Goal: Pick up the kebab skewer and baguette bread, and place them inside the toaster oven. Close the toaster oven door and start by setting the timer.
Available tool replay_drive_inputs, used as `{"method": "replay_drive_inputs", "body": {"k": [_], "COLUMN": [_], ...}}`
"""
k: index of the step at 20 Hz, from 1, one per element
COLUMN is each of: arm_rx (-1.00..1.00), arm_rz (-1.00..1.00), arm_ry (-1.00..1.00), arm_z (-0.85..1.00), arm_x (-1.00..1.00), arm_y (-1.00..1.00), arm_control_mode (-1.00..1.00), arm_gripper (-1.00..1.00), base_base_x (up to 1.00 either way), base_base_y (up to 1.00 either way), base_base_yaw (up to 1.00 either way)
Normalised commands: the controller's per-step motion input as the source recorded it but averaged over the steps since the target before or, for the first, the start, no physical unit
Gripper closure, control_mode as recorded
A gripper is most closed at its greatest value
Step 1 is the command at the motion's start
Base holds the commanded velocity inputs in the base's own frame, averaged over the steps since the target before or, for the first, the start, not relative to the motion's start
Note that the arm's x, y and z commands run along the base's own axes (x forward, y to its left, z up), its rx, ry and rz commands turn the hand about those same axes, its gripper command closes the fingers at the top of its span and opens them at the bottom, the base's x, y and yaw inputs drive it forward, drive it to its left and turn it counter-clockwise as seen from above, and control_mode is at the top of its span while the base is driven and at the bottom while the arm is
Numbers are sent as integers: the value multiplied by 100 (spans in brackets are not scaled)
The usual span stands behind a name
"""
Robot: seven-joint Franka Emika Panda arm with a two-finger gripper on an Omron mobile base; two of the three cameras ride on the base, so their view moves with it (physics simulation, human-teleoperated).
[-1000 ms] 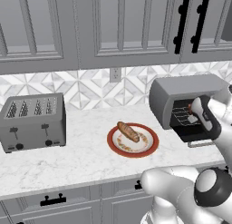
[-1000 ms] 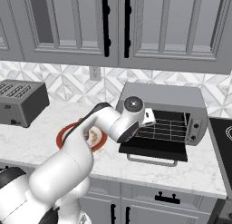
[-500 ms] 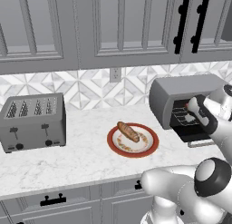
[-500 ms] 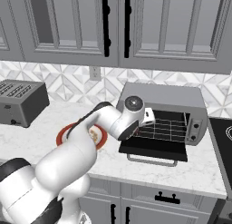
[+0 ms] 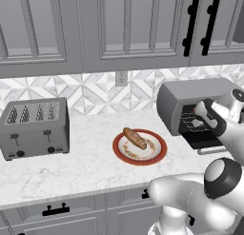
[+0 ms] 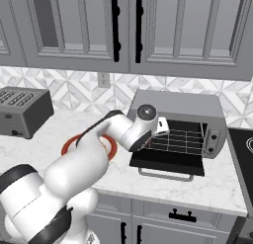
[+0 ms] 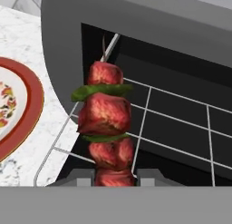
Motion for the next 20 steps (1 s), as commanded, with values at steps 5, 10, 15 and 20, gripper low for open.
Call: {"method": "replay_drive_inputs", "body": {"k": [5,10,15,20], "arm_rx": [1,1,1,1], "arm_rz": [0,0,0,0], "arm_ry": [0,0,1,3], "arm_z": [-8,-12,-11,-18], "arm_x": [13,2,6,13], "arm_y": [0,0,0,0], "arm_control_mode": [-100,-100,-100,-100], "arm_gripper": [100,100,100,100], "base_base_x": [0,0,0,0], "base_base_y": [0,0,0,0], "base_base_yaw": [0,0,0,0]}}
